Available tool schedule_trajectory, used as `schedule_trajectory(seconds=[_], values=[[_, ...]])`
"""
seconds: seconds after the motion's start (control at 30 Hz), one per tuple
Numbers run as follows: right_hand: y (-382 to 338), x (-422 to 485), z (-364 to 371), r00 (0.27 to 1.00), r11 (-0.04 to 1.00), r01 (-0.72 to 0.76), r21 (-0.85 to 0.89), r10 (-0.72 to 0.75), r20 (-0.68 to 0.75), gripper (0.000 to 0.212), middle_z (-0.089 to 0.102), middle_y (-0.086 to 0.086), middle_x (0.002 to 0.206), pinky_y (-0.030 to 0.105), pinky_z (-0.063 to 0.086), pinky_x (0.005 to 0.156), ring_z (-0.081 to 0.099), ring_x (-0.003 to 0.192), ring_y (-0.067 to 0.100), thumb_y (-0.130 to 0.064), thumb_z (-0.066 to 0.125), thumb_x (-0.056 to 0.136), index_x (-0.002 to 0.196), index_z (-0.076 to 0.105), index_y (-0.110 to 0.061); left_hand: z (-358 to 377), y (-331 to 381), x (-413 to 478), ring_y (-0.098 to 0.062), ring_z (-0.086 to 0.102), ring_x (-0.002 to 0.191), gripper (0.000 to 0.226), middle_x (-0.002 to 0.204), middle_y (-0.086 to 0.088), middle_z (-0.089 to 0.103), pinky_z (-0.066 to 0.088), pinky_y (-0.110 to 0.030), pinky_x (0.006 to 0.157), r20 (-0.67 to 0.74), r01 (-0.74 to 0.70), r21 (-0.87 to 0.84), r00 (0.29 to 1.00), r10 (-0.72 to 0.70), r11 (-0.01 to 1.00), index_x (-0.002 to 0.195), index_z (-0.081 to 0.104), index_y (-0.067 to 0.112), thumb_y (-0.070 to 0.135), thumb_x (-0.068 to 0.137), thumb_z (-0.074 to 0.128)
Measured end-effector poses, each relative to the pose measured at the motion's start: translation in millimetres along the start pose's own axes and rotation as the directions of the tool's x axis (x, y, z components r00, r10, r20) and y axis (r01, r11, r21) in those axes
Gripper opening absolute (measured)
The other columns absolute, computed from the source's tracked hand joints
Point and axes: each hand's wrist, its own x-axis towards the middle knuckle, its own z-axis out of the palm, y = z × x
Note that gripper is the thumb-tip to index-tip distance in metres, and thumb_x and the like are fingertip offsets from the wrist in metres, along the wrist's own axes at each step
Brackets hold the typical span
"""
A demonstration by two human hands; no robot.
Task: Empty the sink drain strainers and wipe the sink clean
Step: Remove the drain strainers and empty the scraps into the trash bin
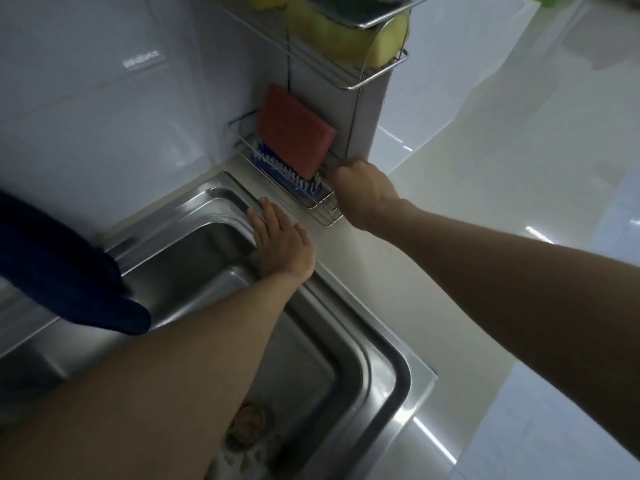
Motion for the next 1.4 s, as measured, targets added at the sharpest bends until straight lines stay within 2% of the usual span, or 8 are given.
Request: schedule_trajectory(seconds=[0.13, 0.3, 0.43, 0.67, 0.77, 0.87, 1.27, 1.4], values=[[-4.3, -20.9, 0.3, 0.993, 0.999, -0.022, 0.043, 0.027, -0.113, 0.045, 0.062, 0.014, 0.114, 0.039, 0.048, 0.087, 0.05, 0.113, 0.033, 0.003, 0.055, 0.087, 0.129, 0.061, -0.01, -19.0, -31.1, -12.4, -0.023, -0.019, 0.152, 0.06, 0.165, -0.005, -0.019, -0.004, -0.037, 0.125, 0.093, -0.193, -0.09, 0.975, 0.201, 0.977, 0.158, -0.004, 0.006, 0.032, 0.108, 0.018], [-23.6, -60.7, 11.3, 0.98, 0.968, -0.039, 0.248, 0.085, -0.181, 0.043, 0.053, 0.015, 0.119, 0.038, 0.048, 0.069, 0.059, 0.092, 0.035, -0.005, 0.047, 0.096, 0.139, 0.047, -0.012, -42.7, -78.3, -50.5, -0.009, 0.011, 0.151, 0.057, 0.168, 0.0, 0.003, 0.011, -0.026, 0.122, 0.16, -0.278, -0.142, 0.941, 0.299, 0.95, 0.159, 0.012, 0.012, 0.027, 0.107, 0.03], [-58.4, -98.4, 34.0, 0.998, 0.924, 0.054, 0.379, -0.035, -0.056, 0.037, 0.049, 0.013, 0.125, 0.05, 0.053, 0.083, 0.06, 0.094, 0.037, -0.02, 0.046, 0.102, 0.138, 0.044, -0.016, -51.9, -120.3, -96.1, -0.026, 0.035, 0.145, 0.051, 0.159, -0.008, 0.032, 0.028, -0.038, 0.119, 0.126, -0.188, -0.129, 0.971, 0.205, 0.974, 0.153, 0.031, 0.009, 0.023, 0.105, 0.038], [-130.7, -145.6, 79.0, 0.978, 0.86, 0.139, 0.491, -0.198, 0.069, 0.033, 0.053, 0.01, 0.123, 0.037, 0.049, 0.078, 0.061, 0.093, 0.029, -0.028, 0.041, 0.104, 0.134, 0.049, -0.016, -44.1, -216.0, -175.4, -0.031, 0.051, 0.125, 0.035, 0.139, -0.01, 0.049, 0.045, -0.045, 0.102, 0.23, 0.071, -0.016, 0.971, -0.066, 0.997, 0.133, 0.051, 0.013, 0.02, 0.099, 0.046], [-155.8, -162.9, 96.1, 0.956, 0.842, 0.155, 0.516, -0.259, 0.135, 0.031, 0.052, 0.007, 0.121, 0.041, 0.054, 0.077, 0.062, 0.086, 0.025, -0.024, 0.039, 0.105, 0.133, 0.049, -0.014, -33.0, -250.5, -201.9, -0.031, 0.058, 0.113, 0.026, 0.125, -0.01, 0.054, 0.049, -0.038, 0.09, 0.361, 0.125, 0.078, 0.921, -0.145, 0.989, 0.114, 0.058, 0.012, 0.019, 0.089, 0.054], [-172.7, -173.0, 107.6, 0.941, 0.849, 0.147, 0.508, -0.279, 0.193, 0.032, 0.051, 0.007, 0.125, 0.047, 0.055, 0.082, 0.062, 0.091, 0.027, -0.023, 0.038, 0.105, 0.134, 0.049, -0.013, -20.6, -273.5, -222.6, -0.029, 0.059, 0.112, 0.036, 0.129, -0.009, 0.054, 0.051, -0.037, 0.092, 0.514, 0.127, 0.176, 0.834, -0.201, 0.976, 0.12, 0.062, 0.009, 0.021, 0.086, 0.062], [-194.6, -192.1, 101.5, 0.945, 0.847, 0.119, 0.519, -0.257, 0.203, 0.033, 0.056, 0.007, 0.121, 0.037, 0.051, 0.083, 0.058, 0.094, 0.022, -0.018, 0.042, 0.103, 0.133, 0.053, -0.012, -29.5, -280.8, -246.0, -0.021, 0.061, 0.094, 0.004, 0.098, -0.003, 0.062, 0.051, -0.033, 0.083, 0.451, 0.103, 0.108, 0.881, -0.141, 0.989, 0.09, 0.063, 0.018, 0.015, 0.088, 0.066], [-188.5, -199.0, 72.5, 0.964, 0.8, 0.06, 0.597, -0.202, 0.173, 0.03, 0.064, 0.005, 0.106, 0.037, 0.055, 0.083, 0.063, 0.087, 0.017, -0.023, 0.05, 0.102, 0.128, 0.058, -0.01, -60.2, -251.6, -238.1, -0.023, 0.064, 0.086, 0.024, 0.086, -0.003, 0.065, 0.051, -0.032, 0.074, 0.375, 0.089, 0.014, 0.923, -0.088, 0.996, 0.07, 0.055, 0.025, 0.014, 0.09, 0.063]])
